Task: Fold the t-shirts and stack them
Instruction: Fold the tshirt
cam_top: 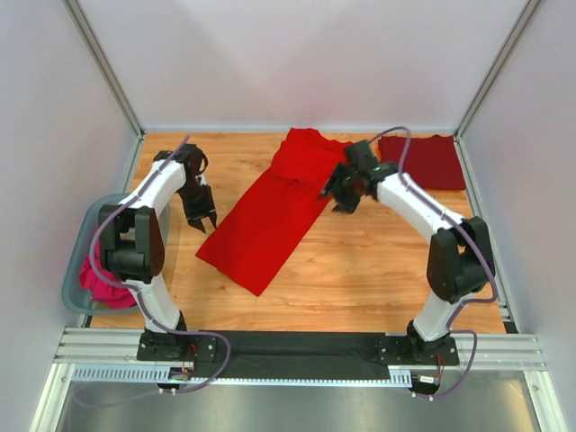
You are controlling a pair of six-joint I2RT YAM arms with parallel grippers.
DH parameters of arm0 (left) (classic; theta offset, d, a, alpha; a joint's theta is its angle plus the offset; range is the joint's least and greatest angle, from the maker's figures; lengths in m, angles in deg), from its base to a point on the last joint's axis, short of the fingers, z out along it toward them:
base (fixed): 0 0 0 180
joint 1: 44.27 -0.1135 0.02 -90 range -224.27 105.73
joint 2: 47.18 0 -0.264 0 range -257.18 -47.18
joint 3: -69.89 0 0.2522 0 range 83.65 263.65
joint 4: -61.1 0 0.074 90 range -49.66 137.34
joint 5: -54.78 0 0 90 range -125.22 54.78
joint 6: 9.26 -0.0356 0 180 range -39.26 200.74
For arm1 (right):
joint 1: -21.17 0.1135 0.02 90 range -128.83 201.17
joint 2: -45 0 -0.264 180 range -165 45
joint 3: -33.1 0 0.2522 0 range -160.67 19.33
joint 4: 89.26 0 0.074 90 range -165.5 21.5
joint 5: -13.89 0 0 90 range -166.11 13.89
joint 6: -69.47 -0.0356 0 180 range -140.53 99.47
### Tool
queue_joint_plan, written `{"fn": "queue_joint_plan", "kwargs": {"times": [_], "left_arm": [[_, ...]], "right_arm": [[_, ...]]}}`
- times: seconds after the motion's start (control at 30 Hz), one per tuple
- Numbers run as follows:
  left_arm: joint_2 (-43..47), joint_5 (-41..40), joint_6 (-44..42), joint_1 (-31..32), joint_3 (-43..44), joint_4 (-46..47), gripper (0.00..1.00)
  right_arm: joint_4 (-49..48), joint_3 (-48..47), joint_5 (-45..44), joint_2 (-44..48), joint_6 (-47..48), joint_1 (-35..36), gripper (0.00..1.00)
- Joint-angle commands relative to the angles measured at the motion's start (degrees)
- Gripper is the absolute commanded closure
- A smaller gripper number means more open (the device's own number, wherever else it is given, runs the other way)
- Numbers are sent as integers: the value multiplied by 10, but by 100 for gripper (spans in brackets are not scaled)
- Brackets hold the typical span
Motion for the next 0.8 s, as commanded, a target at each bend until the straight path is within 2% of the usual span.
{"fn": "queue_joint_plan", "kwargs": {"times": [0.0,0.13,0.33,0.5,0.67,0.77], "left_arm": [[38,-9,-55,-33,8,13,56],[55,1,-59,-59,15,7,56],[71,11,-31,-95,-7,40,56],[62,37,-13,-109,-3,37,57],[79,89,-15,-110,-38,61,57],[83,95,-20,-110,-52,65,57]], "right_arm": [[19,59,-44,37,-120,113,42],[35,42,-67,21,-216,270,45],[114,-68,-95,-74,-294,390,51],[140,-79,-103,-110,-358,441,53],[128,-67,-100,-130,-369,458,55],[123,-66,-99,-138,-376,459,55]]}}
